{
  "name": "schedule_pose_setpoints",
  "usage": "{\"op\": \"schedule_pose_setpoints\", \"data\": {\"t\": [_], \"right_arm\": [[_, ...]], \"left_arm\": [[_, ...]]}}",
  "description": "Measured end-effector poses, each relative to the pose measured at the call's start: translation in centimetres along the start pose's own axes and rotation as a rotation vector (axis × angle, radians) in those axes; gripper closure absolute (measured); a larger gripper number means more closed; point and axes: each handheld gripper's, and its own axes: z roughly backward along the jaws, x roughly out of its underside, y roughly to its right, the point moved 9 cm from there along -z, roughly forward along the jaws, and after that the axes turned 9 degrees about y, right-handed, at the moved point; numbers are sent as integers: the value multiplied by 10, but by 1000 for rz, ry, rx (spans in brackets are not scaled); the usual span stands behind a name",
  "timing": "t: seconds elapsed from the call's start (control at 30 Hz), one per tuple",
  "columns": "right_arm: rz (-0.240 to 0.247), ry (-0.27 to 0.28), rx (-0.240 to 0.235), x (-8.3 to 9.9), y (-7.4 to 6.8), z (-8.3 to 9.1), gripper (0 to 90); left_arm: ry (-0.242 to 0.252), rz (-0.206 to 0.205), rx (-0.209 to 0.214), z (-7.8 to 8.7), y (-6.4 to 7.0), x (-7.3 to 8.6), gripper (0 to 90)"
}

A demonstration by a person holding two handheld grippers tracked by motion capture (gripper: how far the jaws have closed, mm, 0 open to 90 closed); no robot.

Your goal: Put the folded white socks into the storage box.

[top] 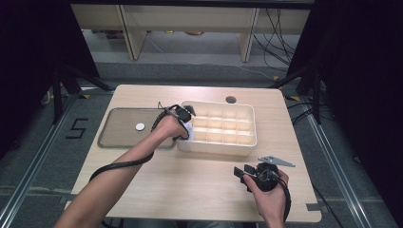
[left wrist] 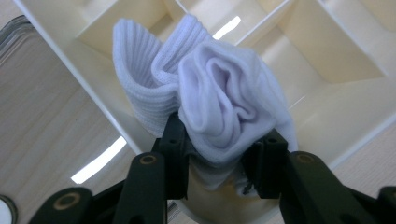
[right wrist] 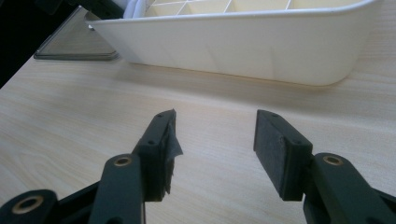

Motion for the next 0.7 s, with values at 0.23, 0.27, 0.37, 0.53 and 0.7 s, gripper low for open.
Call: {"op": "schedule_pose_setpoints", "data": {"t": [0.23,0.27,0.37,0.53,0.7], "right_arm": [[1,-3,0,0,0,-1,491],[12,2,2,0,1,-2,491],[9,1,1,1,0,-2,491],[-3,-7,-13,1,-3,0,491],[-2,-5,5,1,-1,-1,491]], "left_arm": [[42,61,38,7,1,-6,489],[56,106,47,7,5,-7,458],[72,125,61,9,6,-10,415],[122,109,64,13,5,-19,401],[175,133,38,13,2,-29,479]]}}
